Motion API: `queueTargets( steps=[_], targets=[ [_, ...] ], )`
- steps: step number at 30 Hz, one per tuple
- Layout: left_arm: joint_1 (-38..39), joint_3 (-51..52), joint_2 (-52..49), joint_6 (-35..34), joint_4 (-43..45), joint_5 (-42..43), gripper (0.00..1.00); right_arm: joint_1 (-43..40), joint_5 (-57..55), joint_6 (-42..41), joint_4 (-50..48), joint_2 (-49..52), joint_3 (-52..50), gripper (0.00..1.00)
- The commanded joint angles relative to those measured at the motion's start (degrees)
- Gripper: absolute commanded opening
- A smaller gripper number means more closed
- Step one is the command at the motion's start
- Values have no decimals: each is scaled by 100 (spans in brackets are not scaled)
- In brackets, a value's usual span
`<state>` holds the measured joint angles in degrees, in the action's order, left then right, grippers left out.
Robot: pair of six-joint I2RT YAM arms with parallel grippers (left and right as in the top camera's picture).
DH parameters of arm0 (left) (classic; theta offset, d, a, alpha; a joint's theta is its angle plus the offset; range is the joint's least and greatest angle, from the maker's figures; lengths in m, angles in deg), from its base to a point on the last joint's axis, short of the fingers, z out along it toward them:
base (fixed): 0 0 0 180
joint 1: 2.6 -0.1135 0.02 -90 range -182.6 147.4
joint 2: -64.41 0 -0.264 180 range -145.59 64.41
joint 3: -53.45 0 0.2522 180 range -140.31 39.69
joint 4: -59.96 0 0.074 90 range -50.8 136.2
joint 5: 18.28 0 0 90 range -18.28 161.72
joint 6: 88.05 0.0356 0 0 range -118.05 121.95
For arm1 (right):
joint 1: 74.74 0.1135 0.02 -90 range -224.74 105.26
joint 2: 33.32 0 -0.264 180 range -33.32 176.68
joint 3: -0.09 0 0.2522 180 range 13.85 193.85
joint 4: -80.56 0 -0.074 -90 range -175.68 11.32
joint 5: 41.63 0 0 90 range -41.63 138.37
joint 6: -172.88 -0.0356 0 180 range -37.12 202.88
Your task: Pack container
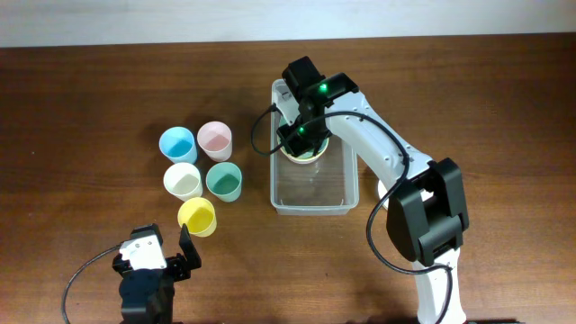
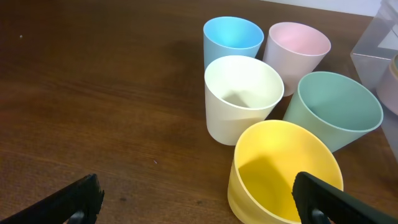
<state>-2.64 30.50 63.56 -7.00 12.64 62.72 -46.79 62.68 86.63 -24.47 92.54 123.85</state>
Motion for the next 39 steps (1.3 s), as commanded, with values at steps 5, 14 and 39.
queueTargets(
  steps=[5, 14, 39],
  targets=[
    [-13, 31, 46, 90, 11, 39, 99, 13, -1014, -122, -15, 22, -33, 5],
    [-13, 31, 46, 90, 11, 39, 99, 24, -1062, -116, -15, 22, -33, 30],
    [-13, 31, 46, 90, 11, 42, 99, 24, -761, -118, 208, -247, 184, 4]
  ],
)
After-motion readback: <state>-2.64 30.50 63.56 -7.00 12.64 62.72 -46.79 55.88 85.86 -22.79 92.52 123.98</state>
